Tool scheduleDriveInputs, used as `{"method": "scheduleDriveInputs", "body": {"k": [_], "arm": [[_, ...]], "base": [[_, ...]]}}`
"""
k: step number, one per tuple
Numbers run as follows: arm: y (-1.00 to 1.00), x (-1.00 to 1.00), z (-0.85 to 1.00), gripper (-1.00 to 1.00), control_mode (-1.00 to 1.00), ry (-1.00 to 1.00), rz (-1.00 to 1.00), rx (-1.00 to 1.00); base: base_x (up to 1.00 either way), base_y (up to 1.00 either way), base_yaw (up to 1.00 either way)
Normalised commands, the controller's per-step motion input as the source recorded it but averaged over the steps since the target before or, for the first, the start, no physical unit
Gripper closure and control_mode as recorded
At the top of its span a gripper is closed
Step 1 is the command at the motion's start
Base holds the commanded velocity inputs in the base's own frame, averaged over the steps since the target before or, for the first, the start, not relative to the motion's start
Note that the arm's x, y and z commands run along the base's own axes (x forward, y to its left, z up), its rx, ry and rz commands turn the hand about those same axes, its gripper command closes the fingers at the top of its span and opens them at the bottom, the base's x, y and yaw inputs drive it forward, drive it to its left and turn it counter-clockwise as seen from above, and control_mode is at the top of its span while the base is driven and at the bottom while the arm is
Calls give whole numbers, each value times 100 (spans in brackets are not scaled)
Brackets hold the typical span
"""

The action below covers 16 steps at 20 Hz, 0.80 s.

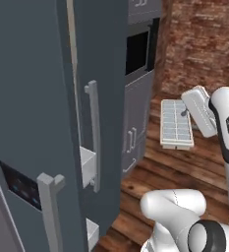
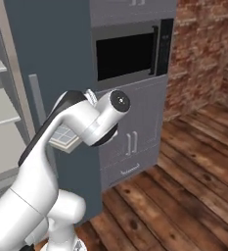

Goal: The ice cube tray has been filled with water. Take the tray and place it in the freezer to make ice. Close the freezer door after placing the tray.

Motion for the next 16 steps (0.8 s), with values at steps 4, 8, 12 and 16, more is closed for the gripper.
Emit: {"method": "scheduleDriveInputs", "body": {"k": [4,8,12,16], "arm": [[0,0,0,100,100,0,0,0],[0,0,0,100,100,0,0,0],[0,0,0,100,100,0,0,0],[0,0,0,100,100,0,0,0]], "base": [[47,-10,37],[13,-4,43],[0,0,43],[0,-6,44]]}}
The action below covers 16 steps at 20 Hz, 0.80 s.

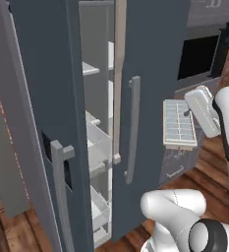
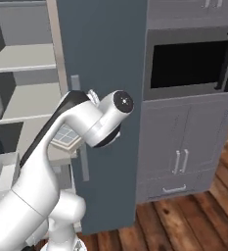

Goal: The ice cube tray has been filled with water. Take the tray and place it in the freezer to make ice. Close the freezer door after placing the tray.

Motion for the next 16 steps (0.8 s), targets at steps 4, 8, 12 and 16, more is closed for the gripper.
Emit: {"method": "scheduleDriveInputs", "body": {"k": [4,8,12,16], "arm": [[0,0,0,100,100,0,0,0],[0,0,0,100,100,0,0,0],[0,0,0,100,100,0,0,0],[0,0,0,100,100,0,0,0]], "base": [[0,-18,46],[0,-26,47],[-1,-29,47],[0,-30,46]]}}
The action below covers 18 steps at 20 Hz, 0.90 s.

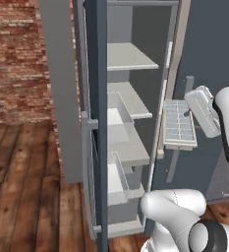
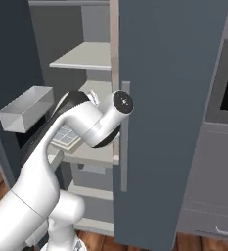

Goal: The ice cube tray has been filled with water. Take the tray and place it in the freezer to make ice. Close the freezer door after placing the tray.

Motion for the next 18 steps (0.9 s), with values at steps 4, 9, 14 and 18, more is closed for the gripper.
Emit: {"method": "scheduleDriveInputs", "body": {"k": [4,9,14,18], "arm": [[0,0,0,100,100,0,0,0],[0,0,0,100,100,0,0,0],[0,0,-1,100,-100,-1,3,0],[1,0,-3,100,-100,-6,6,-2]], "base": [[0,-23,44],[0,-20,38],[0,-3,19],[0,0,0]]}}
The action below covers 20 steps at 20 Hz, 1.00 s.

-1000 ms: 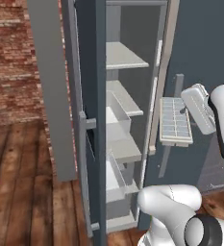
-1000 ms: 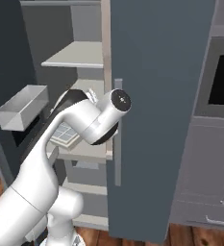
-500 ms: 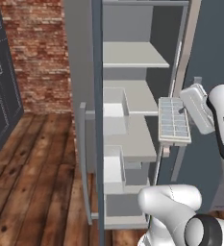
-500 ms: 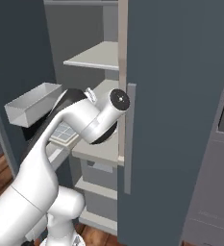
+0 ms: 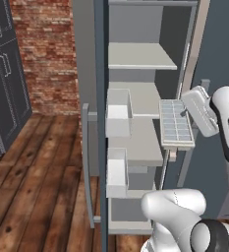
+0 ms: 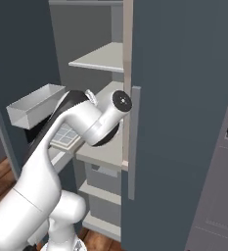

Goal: The ice cube tray has been filled with water. Take the tray and place it in the freezer to make ice. Close the freezer door after placing the tray.

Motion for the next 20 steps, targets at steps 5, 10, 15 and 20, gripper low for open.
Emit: {"method": "scheduleDriveInputs", "body": {"k": [5,10,15,20], "arm": [[4,-3,1,100,-100,-15,-1,-4],[11,-16,7,100,-100,-2,-10,-2],[16,-16,12,100,-100,8,-10,0],[4,-14,25,100,-100,6,-3,1]], "base": [[0,0,0],[0,0,0],[0,0,0],[0,0,0]]}}
